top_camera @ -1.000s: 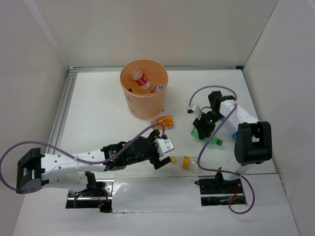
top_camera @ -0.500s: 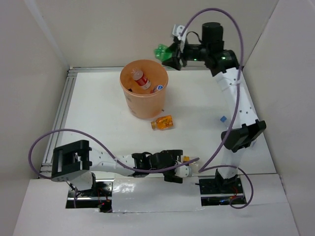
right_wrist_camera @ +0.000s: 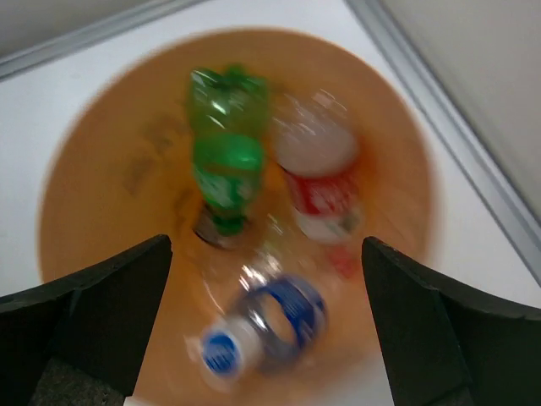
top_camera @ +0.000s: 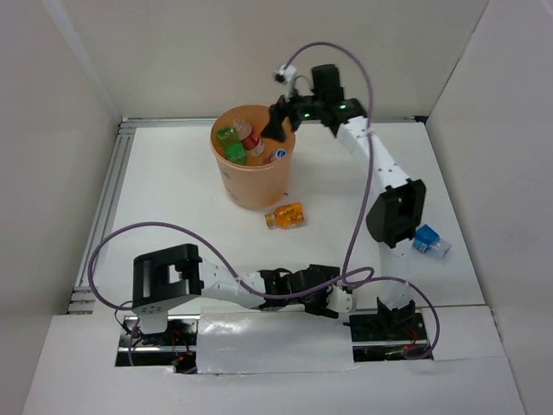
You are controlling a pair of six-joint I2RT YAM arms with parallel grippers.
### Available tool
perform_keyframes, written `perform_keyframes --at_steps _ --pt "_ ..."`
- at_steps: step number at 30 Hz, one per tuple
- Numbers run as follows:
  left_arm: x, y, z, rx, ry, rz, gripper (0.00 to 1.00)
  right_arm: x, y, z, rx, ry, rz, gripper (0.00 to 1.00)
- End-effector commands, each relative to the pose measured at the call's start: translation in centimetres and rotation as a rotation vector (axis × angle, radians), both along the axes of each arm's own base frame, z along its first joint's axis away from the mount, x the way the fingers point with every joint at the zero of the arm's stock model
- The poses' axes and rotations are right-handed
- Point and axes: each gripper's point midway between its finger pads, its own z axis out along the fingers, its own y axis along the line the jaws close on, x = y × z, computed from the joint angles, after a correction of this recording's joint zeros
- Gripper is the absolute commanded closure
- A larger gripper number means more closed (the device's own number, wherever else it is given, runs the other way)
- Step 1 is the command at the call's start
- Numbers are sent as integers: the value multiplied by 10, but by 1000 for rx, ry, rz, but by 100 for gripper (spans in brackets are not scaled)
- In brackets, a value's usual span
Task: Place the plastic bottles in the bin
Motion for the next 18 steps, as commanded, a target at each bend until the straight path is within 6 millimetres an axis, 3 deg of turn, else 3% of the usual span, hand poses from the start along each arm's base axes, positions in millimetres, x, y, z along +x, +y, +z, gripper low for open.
perform_keyframes --at_steps 1,2,3,4,5,6,7,8,9,11,12,13,14,15,16,17,18 --pt "-7 -14 6 -4 -22 -63 14 12 -121 70 -16 -91 -263 0" --pt "-9 -14 0 7 -14 -71 18 19 -166 49 -74 -46 -351 0" --pt "-9 -11 -6 30 -18 -77 22 4 -191 43 -133 -9 -398 0" --pt "-7 -12 -7 38 -22 -68 27 1 -217 32 -212 -24 -435 0" --pt "-7 -12 -11 49 -27 -73 34 -6 -242 5 -278 42 -491 0" --pt "-7 -13 -9 48 -20 -68 54 -17 -288 -1 -366 63 -610 1" --pt "-1 -11 -9 50 -24 -52 66 -25 -311 -11 -433 67 -636 4" --pt "-3 -12 -9 49 -2 -48 85 -35 -332 -20 -468 88 -672 7" --pt "4 -12 1 29 5 -15 100 -54 -364 -37 -515 133 -732 11" --pt "10 -9 15 -2 39 28 100 -75 -390 -56 -584 163 -754 18" --pt "21 -4 26 -26 54 69 100 -90 -406 -80 -631 223 -768 18" --pt "31 -3 59 -97 59 101 100 -100 -412 -91 -666 245 -763 18" --pt "38 3 73 -114 82 128 100 -108 -419 -100 -706 256 -755 14" --pt "59 13 91 -159 122 201 100 -123 -430 -125 -745 317 -755 11" --pt "73 16 137 -251 117 237 100 -125 -436 -136 -762 323 -757 8" --pt "83 25 153 -273 134 257 100 -130 -440 -146 -781 330 -738 5" --pt "111 40 175 -329 141 337 100 -141 -441 -163 -793 367 -719 0"
